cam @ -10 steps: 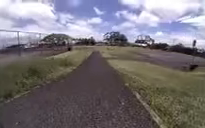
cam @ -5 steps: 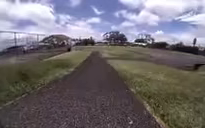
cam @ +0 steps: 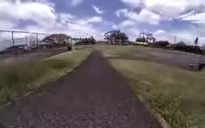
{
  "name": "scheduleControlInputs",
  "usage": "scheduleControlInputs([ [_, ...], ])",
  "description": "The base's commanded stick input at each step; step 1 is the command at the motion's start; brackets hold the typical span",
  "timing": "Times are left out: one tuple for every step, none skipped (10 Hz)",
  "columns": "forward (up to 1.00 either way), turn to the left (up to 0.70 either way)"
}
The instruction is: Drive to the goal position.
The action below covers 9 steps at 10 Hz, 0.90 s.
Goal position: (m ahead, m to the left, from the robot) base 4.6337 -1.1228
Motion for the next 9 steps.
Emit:
scheduleControlInputs([
  [0.7, -0.05],
  [0.7, -0.18],
  [0.7, -0.28],
  [0.7, -0.28],
  [0.7, -0.15],
  [0.7, -0.06],
  [0.7, -0.03],
  [0.7, -0.03],
  [0.7, -0.02],
])
